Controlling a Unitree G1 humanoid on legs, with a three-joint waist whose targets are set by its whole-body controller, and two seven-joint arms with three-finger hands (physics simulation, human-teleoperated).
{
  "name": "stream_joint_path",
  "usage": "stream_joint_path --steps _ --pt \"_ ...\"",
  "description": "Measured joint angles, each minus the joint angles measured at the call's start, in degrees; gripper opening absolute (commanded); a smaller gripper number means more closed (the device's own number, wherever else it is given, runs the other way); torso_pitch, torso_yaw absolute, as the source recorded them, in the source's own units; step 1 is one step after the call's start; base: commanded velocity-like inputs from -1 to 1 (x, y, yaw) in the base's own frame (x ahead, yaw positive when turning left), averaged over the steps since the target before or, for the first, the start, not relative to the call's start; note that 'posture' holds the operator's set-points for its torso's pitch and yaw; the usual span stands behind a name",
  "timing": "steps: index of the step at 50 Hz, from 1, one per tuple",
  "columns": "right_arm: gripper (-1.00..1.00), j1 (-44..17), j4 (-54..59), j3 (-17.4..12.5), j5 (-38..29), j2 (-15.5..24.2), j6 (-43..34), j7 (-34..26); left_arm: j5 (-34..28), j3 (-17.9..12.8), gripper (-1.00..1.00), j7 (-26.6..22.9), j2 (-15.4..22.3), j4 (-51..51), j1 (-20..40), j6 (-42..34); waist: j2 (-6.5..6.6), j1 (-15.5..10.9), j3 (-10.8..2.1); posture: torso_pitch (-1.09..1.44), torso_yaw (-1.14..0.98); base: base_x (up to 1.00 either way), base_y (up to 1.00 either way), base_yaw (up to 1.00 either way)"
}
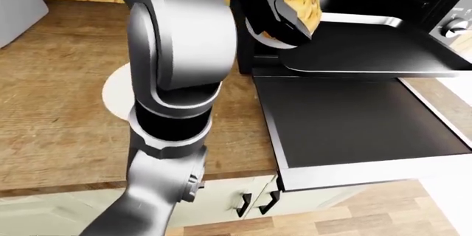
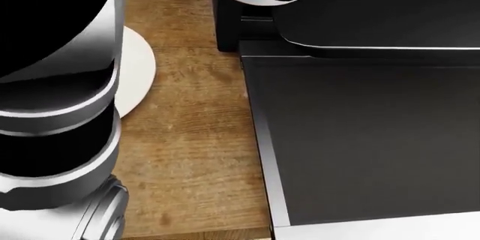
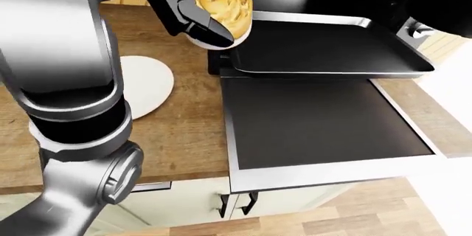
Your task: Place the scone on the tray of the toaster oven.
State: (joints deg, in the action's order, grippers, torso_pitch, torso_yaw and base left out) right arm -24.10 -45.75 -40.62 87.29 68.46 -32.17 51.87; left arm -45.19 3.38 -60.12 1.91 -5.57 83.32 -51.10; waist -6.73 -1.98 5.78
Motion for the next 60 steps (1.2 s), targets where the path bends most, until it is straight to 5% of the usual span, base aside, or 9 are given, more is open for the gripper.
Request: stream_joint_path --steps 17,60 --pt "1.0 -0.97 0.67 1.65 -0.41 0.17 0.5 0.0 8.83 0.09 -0.58 10.22 -1.59 10.96 0.36 7.57 -0.08 0.08 -0.52 0.0 0.0 0.0 0.0 0.0" --pt "1.0 0.21 -0.47 0.37 -2.32 -3.38 -1.61 -1.5 19.31 0.74 -0.63 23.12 -7.07 40.6 4.81 26.71 -0.33 0.08 -1.12 0.0 0.0 0.0 0.0 0.0"
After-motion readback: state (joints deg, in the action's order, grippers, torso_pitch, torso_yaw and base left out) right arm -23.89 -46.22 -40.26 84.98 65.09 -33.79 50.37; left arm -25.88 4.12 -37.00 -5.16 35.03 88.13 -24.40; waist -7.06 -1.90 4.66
